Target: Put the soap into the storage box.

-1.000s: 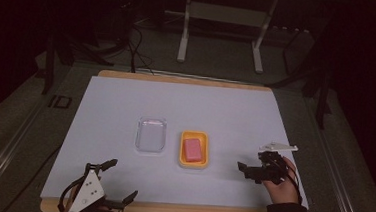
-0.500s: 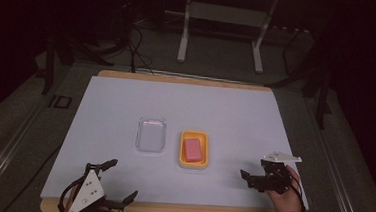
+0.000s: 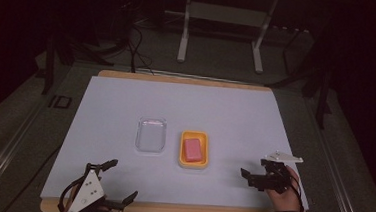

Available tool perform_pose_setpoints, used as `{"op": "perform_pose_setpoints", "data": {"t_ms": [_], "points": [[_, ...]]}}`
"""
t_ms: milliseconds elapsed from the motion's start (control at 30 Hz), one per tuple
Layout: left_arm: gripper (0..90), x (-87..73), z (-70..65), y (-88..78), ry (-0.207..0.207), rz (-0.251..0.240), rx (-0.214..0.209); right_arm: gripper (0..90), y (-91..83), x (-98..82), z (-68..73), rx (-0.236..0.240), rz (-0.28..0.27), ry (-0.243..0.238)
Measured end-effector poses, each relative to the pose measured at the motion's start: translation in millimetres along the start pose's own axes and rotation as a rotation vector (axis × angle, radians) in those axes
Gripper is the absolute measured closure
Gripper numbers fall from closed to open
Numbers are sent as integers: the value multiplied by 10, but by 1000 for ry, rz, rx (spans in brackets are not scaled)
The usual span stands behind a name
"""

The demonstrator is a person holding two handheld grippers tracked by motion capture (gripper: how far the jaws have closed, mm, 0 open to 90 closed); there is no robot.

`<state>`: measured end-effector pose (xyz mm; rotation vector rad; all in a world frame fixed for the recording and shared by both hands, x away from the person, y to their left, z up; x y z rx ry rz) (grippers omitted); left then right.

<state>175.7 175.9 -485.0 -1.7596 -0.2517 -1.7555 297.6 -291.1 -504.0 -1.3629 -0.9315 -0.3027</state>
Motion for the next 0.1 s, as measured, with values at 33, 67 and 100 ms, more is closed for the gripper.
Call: {"op": "perform_pose_setpoints", "data": {"t_ms": [33,67,100], "points": [[3,0,0,0,0,0,0,108,0,0,0,0,0,0],[3,-1,-1,4,-2,-2,1,109,-2,4,-1,-2,-1,0],[3,-1,-1,4,-2,-2,1,109,-2,4,-1,-2,-1,0]]}}
Point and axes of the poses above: each handheld gripper's, and its own axes: y roughly forward along the jaws, x roughly out of its top, z roughly to its left, the point moved 2 cm from there along y, roughly forward along the jaws, and after that the axes turned 12 degrees about -x, right-handed, at the moved point
